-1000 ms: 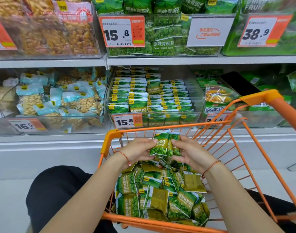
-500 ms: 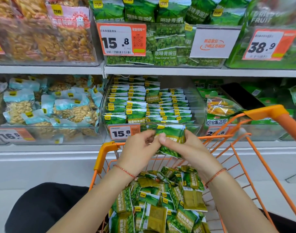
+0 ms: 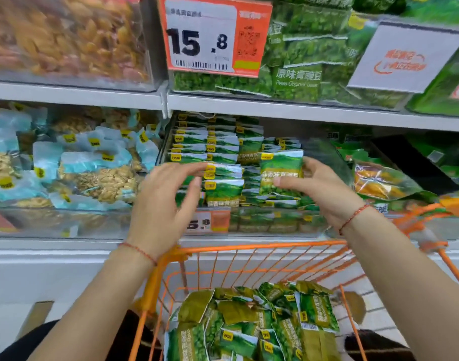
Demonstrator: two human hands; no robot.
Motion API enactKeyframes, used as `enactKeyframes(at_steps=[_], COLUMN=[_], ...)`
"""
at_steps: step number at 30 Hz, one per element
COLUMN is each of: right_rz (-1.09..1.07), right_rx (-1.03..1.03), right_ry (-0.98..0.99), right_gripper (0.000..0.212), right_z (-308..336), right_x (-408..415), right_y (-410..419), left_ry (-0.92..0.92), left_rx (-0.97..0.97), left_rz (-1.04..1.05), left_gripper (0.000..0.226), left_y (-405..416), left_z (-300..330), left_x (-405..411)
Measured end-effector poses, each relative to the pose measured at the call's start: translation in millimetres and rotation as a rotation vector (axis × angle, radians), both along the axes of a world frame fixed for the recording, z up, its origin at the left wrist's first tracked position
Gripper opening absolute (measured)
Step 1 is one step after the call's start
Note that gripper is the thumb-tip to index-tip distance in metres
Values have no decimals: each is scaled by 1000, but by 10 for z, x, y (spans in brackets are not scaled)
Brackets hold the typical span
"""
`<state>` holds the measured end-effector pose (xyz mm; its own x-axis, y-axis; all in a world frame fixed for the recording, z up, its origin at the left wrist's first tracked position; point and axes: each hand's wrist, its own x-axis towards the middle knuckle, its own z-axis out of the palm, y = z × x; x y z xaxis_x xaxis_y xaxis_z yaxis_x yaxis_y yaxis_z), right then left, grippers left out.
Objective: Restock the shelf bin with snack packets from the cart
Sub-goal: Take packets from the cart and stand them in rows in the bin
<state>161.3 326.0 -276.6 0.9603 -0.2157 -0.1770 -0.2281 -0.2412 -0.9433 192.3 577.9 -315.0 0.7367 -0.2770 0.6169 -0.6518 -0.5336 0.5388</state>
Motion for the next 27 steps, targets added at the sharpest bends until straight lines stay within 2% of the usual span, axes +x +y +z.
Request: enactKeyframes(at_steps=[1, 4, 6, 10, 11, 14, 19, 27], right_rz=[-10, -42, -71, 7, 26, 9, -200, -99], right_rx=[-18, -5, -32, -90, -111, -192, -141, -365], right_ry=[-3, 1, 13, 17, 13, -13, -124, 18], right_gripper=[114, 97, 107, 128, 128, 115, 91, 72], right_z=[-42, -148, -209, -307, -331, -394, -490, -602], right_x=[100, 361, 530, 825, 897, 1010, 990, 935], right_y=[-33, -67, -69, -81, -74, -42, 52, 200], left_ry=[-67, -105, -83, -40, -36, -46, -72, -69], left_rx=[53, 75, -1, -116, -127, -145, -189, -164], left_rz=[19, 45, 54, 47, 45, 15, 5, 3], left_gripper=[28, 28, 30, 44, 45, 48, 51, 51], left_y=[41, 95, 74, 48, 49, 51, 76, 19], left_z=[-29, -99, -107, -130, -135, -139, -146, -168], left_x=[66, 193, 203, 219, 226, 245, 290, 289])
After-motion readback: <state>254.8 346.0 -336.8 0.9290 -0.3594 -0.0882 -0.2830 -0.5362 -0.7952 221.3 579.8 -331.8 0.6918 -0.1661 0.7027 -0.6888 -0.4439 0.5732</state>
